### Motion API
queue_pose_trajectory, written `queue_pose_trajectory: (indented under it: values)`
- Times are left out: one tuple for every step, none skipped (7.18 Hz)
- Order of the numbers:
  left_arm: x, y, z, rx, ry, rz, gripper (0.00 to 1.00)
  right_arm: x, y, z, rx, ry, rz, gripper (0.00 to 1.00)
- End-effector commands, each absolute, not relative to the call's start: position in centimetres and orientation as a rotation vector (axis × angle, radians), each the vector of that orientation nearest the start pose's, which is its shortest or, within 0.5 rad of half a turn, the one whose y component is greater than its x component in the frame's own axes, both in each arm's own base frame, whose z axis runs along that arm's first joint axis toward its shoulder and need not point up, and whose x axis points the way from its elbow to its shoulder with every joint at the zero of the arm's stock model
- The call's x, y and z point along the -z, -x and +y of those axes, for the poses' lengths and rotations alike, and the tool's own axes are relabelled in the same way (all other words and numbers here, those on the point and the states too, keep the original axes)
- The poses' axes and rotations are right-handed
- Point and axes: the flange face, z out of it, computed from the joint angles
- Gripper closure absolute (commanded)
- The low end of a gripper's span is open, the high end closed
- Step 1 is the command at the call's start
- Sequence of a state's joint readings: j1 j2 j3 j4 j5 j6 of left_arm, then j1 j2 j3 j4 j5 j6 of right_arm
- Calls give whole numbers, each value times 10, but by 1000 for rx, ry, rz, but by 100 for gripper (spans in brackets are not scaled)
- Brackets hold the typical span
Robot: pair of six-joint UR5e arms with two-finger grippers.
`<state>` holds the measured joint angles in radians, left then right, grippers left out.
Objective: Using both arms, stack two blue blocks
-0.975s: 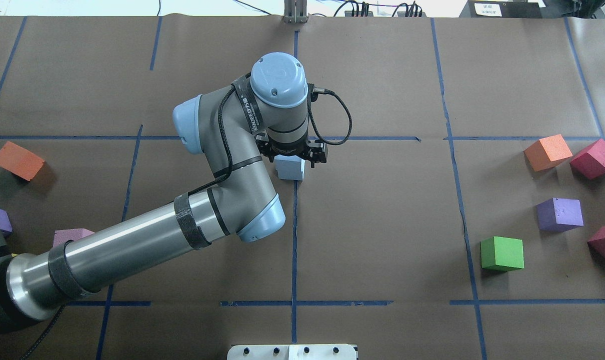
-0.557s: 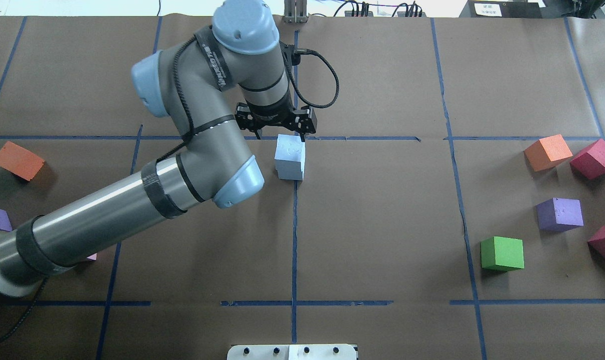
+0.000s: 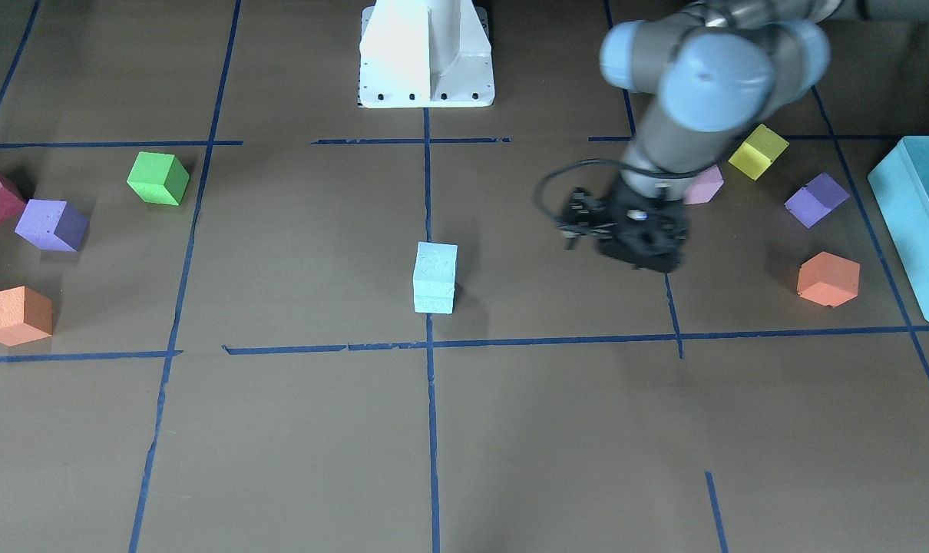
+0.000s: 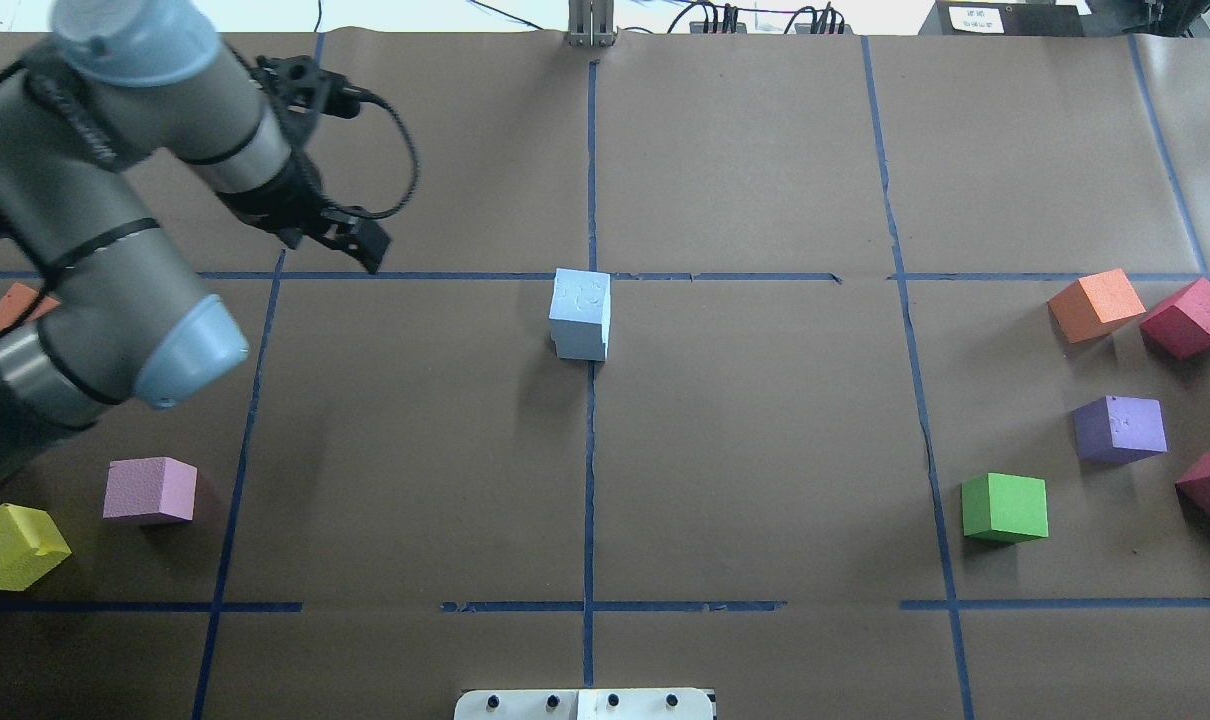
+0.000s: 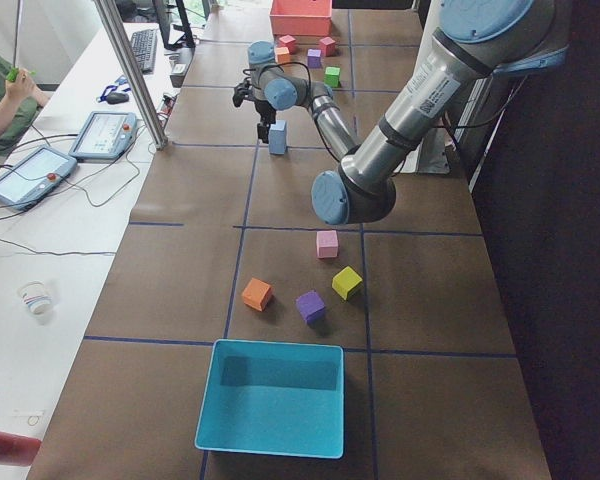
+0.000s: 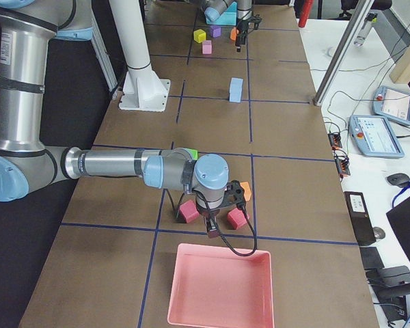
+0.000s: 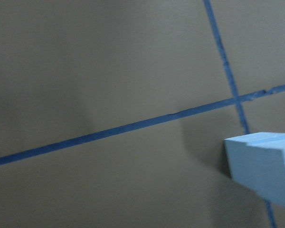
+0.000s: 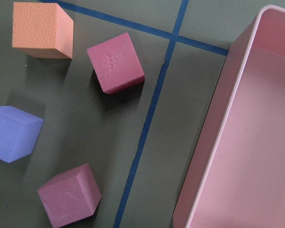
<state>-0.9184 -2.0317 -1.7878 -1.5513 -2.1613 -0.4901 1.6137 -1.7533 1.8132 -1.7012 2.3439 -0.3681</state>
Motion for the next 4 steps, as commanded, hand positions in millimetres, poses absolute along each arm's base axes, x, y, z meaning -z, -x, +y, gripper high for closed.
queue_pose_trajectory:
  values:
    - [-426,-142,-555,-517,-271,851,1,-636,-81,-405,280,-90,-773,0]
    - [-483,-68,-565,-544,-298,843,1,-637,-81,-405,280,-88,-774,0]
    - [-542,-12,-547,-455,-253,833,0,-637,-81,-405,280,-88,-774,0]
    - [-597,33,-510,-348,-193,810,0,-637,-81,-405,280,-88,-774,0]
